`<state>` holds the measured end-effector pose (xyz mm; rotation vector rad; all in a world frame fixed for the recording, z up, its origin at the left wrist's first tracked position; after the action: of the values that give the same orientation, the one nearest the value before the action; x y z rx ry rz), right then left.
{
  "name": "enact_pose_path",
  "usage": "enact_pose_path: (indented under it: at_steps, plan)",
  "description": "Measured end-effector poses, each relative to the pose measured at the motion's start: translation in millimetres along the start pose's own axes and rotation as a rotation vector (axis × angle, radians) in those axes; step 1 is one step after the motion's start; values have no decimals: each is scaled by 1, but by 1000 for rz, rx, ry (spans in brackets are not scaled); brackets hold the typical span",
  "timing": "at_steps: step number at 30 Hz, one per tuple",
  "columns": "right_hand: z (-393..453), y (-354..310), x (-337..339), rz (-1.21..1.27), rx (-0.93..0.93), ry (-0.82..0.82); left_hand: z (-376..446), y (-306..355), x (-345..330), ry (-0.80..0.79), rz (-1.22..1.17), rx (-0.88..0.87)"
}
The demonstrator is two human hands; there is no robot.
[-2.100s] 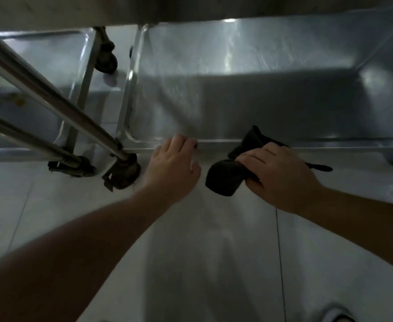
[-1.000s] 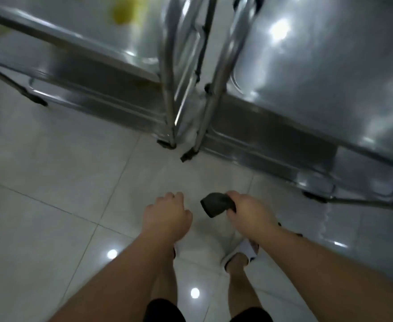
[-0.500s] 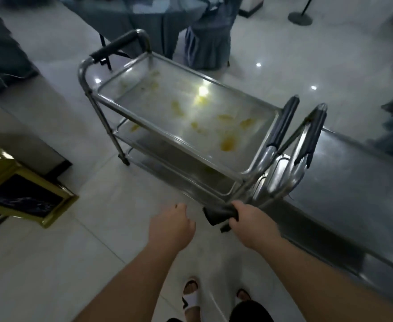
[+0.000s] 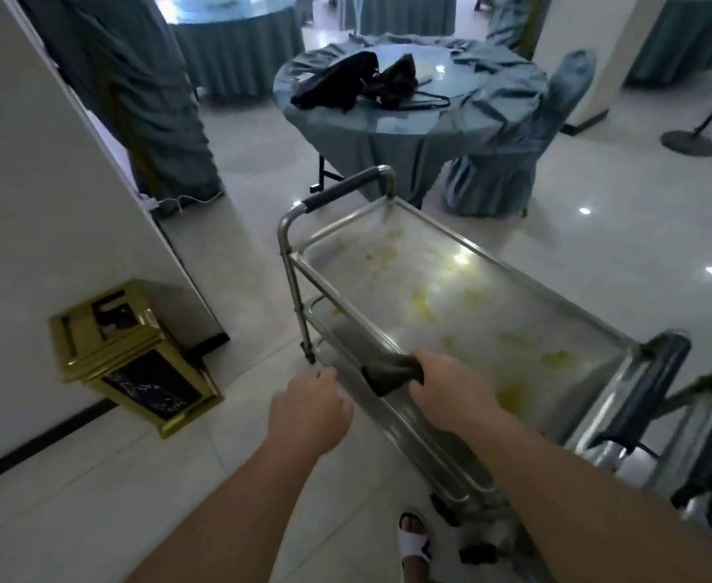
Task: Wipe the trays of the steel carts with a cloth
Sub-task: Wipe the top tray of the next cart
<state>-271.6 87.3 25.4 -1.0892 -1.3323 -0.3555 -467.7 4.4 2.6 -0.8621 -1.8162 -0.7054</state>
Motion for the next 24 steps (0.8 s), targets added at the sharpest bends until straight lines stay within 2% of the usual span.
enact_pose_path:
  at_steps: [6, 12, 18, 24]
  plan:
    - [108, -27, 16, 15, 153, -72, 53, -9, 64, 94, -63, 102]
    - [189, -56, 6, -10, 218, -144, 121, -40, 93, 100, -56, 164]
    - [283, -80, -14, 58, 144, -105, 230, -74, 117, 93, -50, 83]
    - [352, -104, -34, 60, -39, -91, 334, -107, 158, 56, -10, -41]
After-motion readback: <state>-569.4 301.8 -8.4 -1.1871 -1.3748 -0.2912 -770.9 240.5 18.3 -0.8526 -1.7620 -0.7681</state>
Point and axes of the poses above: each hand's wrist, its own z-axis towards the middle knuckle, its own x-axis out of the back of the hand, y = z × x, the point moved 7 cm from there along z, towards the middle knuckle, and after that the axes turned 15 degrees about x, right-handed, at the moved point
